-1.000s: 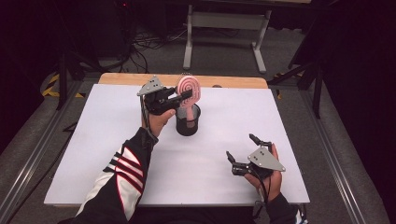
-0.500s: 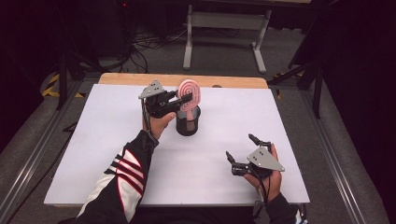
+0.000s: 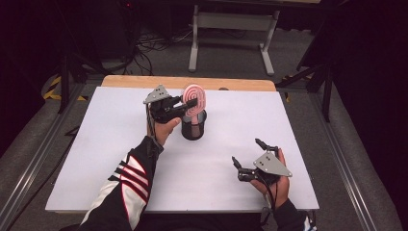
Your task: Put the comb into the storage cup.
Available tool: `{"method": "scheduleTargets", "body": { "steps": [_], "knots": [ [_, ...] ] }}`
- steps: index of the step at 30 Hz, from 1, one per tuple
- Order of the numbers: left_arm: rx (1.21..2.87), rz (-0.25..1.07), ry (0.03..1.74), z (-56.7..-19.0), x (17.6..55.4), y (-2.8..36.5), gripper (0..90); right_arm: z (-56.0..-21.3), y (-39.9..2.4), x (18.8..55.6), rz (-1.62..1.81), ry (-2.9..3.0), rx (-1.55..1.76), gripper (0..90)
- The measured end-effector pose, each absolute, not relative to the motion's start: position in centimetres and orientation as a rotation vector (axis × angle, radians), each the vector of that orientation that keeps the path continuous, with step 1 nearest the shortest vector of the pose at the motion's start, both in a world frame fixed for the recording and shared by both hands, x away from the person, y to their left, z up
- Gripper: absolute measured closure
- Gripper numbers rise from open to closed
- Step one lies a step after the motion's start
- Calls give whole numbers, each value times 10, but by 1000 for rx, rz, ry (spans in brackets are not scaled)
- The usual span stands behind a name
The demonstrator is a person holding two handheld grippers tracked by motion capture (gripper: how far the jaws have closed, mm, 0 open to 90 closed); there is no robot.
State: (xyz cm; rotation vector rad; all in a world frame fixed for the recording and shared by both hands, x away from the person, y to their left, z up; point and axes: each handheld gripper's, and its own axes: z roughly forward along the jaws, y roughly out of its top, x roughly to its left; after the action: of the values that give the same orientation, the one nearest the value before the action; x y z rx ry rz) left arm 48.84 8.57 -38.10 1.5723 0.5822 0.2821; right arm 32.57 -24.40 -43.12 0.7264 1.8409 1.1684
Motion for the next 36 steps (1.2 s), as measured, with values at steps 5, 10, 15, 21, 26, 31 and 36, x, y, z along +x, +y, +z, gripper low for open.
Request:
{"method": "scheduleTargets", "body": {
  "steps": [5,10,15,21,26,31,36],
  "knots": [
    [1566,282,587,-382,488,87,634,-432,-243,326,1162,1849,727,62],
    [1559,280,596,-383,489,89,634,-433,-242,327,1157,1856,722,62],
    [1542,270,614,-384,491,92,632,-433,-241,327,1154,1863,721,62],
    [1541,292,632,-384,492,95,624,-434,-241,327,1151,1862,719,62],
    [1565,321,639,-381,493,100,613,-434,-241,327,1150,1861,719,62],
    [1580,340,647,-380,494,105,600,-434,-241,327,1150,1862,722,62],
    [1581,353,658,-379,495,110,589,-434,-241,327,1147,1864,721,62]
  ]
}}
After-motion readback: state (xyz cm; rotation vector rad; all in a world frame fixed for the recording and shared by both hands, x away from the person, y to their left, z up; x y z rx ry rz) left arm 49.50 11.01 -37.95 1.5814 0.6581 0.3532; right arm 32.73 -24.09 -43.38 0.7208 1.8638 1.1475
